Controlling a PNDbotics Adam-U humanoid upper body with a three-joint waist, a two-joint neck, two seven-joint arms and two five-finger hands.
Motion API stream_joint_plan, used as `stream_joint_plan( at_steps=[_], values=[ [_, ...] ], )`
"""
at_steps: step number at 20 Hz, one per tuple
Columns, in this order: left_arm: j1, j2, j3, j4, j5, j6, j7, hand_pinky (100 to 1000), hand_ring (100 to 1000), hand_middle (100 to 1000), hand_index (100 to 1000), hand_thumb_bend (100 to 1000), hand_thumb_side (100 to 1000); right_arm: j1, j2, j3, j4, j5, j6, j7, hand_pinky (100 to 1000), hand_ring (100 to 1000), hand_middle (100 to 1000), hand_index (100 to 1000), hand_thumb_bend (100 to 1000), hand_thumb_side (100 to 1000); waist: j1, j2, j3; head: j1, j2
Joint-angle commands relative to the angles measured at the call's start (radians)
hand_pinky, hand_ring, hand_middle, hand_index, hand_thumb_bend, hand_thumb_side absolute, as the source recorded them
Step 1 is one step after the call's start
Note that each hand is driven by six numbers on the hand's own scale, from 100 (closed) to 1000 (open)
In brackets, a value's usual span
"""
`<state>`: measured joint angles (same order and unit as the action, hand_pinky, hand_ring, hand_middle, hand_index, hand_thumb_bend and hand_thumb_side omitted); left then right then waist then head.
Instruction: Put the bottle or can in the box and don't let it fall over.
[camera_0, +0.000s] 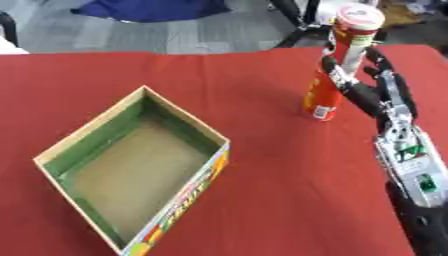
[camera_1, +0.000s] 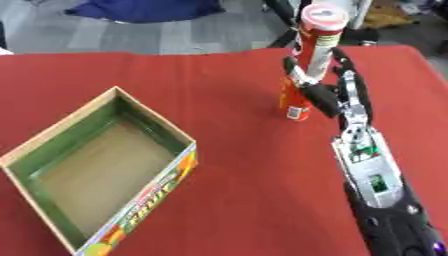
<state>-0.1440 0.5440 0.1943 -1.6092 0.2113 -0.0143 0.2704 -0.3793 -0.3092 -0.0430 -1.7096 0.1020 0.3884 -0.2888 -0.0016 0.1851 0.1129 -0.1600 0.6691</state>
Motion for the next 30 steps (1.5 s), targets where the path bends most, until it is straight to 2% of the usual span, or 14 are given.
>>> stream_joint_plan(
  at_steps=[1,10,30],
  values=[
    [-0.013,0.021,0.006,-0.02,-0.001,-0.001,-0.002,820,861,777,797,265,867,-0.016,-0.007,-0.009,-0.009,-0.004,0.017,-0.011,842,1000,999,1000,576,545,0.004,-0.007,0.002,-0.002,-0.014],
    [-0.015,0.02,0.005,-0.021,-0.001,-0.001,-0.004,821,861,777,797,262,869,-0.025,0.006,-0.011,0.004,-0.027,0.05,-0.05,846,1000,996,1000,581,542,0.005,-0.001,0.003,-0.005,-0.024],
    [-0.014,0.015,0.004,-0.021,-0.005,-0.001,-0.009,823,861,778,798,253,877,-0.072,0.009,-0.012,0.045,-0.036,0.053,-0.075,852,1000,996,1000,572,585,0.006,0.011,0.004,-0.007,-0.037]
  ],
)
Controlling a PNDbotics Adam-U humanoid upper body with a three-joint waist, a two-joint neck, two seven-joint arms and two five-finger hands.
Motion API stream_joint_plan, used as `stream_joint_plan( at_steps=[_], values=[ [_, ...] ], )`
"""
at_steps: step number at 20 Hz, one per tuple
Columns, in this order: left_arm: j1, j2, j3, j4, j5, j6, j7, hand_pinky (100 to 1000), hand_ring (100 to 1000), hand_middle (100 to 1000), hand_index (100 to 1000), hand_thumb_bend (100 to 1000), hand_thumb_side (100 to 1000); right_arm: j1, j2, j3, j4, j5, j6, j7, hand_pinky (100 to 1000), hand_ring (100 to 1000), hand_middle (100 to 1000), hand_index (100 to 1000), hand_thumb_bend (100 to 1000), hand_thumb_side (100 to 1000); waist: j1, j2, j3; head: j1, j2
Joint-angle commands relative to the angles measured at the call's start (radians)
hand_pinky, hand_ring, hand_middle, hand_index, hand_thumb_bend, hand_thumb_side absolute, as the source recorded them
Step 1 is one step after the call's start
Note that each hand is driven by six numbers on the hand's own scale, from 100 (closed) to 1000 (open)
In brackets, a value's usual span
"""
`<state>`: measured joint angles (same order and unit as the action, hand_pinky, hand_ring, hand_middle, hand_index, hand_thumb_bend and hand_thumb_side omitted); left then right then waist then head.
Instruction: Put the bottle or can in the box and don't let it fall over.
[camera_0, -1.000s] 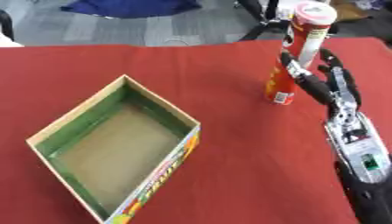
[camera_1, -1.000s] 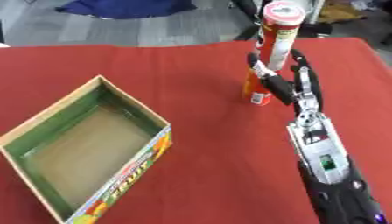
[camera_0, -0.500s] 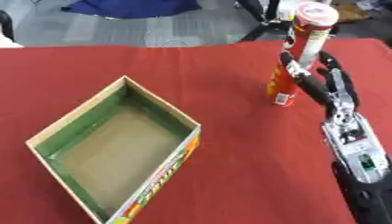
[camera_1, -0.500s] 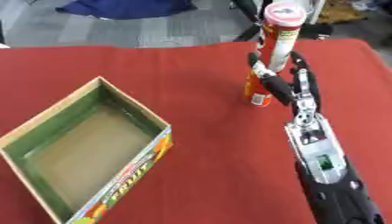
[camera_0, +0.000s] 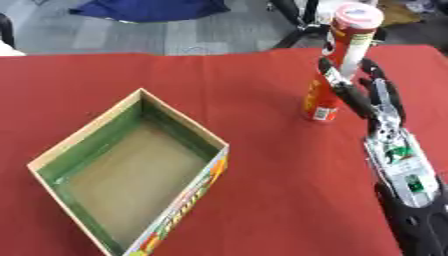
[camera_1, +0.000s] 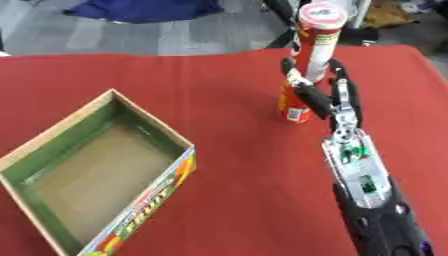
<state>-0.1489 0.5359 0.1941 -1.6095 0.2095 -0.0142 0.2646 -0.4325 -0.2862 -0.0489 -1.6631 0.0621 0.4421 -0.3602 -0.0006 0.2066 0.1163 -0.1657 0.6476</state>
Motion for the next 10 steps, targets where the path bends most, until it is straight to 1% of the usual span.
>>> stream_joint_plan(
  at_steps=[1,10],
  values=[
    [-0.009,0.024,0.004,-0.021,-0.003,-0.001,-0.004,823,861,778,798,253,877,-0.021,-0.015,-0.007,0.002,0.004,0.0,-0.003,852,1000,996,1000,572,585,0.005,-0.01,0.001,-0.001,-0.016],
    [-0.01,0.023,0.003,-0.022,-0.005,-0.001,-0.006,824,861,779,798,249,880,-0.033,-0.017,-0.015,0.033,0.003,0.008,-0.024,856,1000,1000,1000,572,590,0.006,-0.005,0.001,-0.002,-0.019]
  ],
)
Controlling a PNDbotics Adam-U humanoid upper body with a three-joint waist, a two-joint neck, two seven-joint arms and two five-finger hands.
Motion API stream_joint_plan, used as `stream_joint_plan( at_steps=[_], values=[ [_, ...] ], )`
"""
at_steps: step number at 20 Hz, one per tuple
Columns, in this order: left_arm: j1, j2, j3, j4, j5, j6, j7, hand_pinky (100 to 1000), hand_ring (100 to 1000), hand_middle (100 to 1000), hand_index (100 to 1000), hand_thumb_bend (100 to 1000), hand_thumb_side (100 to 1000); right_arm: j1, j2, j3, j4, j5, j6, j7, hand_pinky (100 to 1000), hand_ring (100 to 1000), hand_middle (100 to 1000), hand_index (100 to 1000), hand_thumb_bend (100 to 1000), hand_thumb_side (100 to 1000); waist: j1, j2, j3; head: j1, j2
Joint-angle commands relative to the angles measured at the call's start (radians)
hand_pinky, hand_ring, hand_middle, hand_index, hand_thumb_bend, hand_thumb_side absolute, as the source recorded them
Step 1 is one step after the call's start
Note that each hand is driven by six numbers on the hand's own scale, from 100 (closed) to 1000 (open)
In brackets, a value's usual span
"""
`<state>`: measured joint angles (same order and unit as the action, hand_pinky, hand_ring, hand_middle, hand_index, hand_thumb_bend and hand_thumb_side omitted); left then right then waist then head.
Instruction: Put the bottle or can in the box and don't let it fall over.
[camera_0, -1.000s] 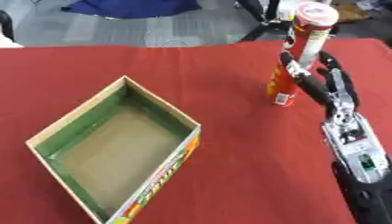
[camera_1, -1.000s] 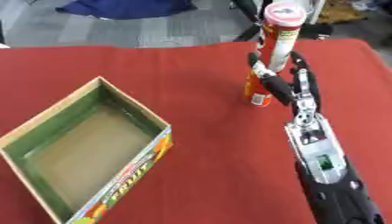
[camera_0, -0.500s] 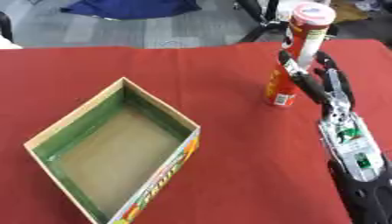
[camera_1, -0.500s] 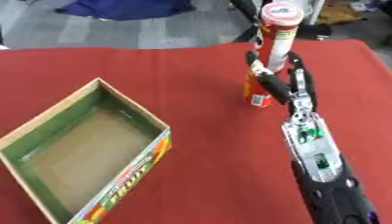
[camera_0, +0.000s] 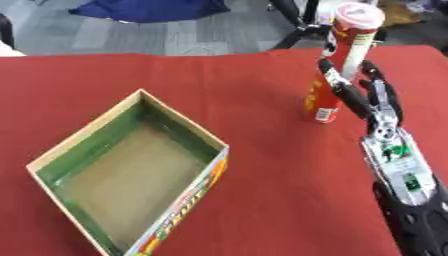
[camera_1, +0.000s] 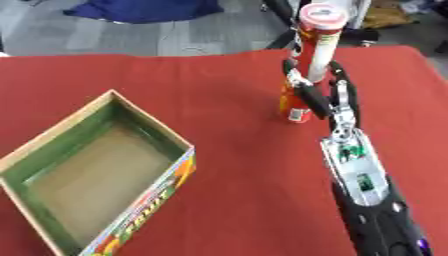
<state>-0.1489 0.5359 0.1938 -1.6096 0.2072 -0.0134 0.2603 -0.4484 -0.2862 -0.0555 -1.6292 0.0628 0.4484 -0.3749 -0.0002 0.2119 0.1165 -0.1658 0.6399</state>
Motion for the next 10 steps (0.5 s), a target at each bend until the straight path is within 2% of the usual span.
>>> stream_joint_plan(
  at_steps=[1,10],
  values=[
    [-0.01,0.022,0.003,-0.022,-0.002,-0.002,-0.002,824,861,779,798,249,880,-0.019,-0.016,-0.009,0.003,0.001,0.003,-0.012,856,1000,1000,1000,572,593,0.006,-0.01,0.001,-0.002,-0.012],
    [-0.01,0.022,0.002,-0.022,-0.003,-0.001,-0.005,825,861,780,799,245,884,-0.028,-0.011,-0.009,0.009,0.0,-0.027,0.011,864,1000,998,1000,558,637,0.007,-0.007,0.001,-0.003,-0.015]
  ],
)
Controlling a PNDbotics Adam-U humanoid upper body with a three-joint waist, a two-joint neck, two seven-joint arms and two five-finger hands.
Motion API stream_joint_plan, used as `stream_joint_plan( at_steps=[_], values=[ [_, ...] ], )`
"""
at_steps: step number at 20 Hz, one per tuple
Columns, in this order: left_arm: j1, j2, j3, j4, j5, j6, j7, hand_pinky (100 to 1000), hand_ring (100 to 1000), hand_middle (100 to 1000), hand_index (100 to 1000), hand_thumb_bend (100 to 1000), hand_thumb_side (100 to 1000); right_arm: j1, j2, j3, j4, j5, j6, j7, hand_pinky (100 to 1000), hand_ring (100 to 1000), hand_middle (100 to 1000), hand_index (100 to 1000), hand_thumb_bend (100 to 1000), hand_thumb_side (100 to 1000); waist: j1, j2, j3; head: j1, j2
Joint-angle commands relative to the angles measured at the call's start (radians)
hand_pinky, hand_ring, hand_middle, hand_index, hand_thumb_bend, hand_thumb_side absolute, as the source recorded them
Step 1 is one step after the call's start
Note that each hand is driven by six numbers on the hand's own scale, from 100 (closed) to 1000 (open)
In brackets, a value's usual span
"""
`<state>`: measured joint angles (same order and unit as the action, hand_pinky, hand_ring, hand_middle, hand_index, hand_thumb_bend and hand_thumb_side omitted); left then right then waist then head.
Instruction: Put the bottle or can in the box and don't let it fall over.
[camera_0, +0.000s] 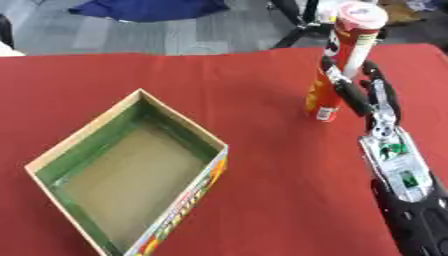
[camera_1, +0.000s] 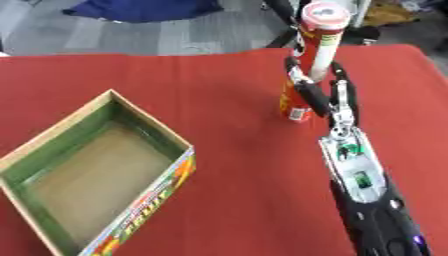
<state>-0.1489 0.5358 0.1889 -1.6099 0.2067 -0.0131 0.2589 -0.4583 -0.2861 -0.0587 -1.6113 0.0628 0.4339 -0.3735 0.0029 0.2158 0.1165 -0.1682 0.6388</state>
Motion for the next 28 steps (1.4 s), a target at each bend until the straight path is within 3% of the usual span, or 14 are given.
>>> stream_joint_plan(
  at_steps=[1,7,28],
  values=[
    [-0.01,0.022,0.007,-0.022,-0.003,-0.002,-0.004,826,861,780,799,245,884,-0.02,-0.011,-0.007,-0.009,0.001,-0.015,0.013,865,1000,998,1000,558,639,0.003,-0.011,0.0,0.0,-0.013],
    [-0.009,0.021,0.006,-0.021,-0.003,-0.002,-0.007,826,862,780,799,243,886,-0.034,-0.007,-0.013,0.002,0.019,-0.012,0.021,870,1000,1000,1000,547,669,0.004,-0.01,0.001,-0.001,-0.017],
    [-0.01,0.019,0.005,-0.024,-0.005,-0.004,-0.015,829,863,782,800,234,895,-0.063,-0.008,-0.035,0.052,0.034,0.017,-0.053,875,1000,1000,1000,528,625,0.001,-0.004,0.005,-0.001,-0.026]
  ],
)
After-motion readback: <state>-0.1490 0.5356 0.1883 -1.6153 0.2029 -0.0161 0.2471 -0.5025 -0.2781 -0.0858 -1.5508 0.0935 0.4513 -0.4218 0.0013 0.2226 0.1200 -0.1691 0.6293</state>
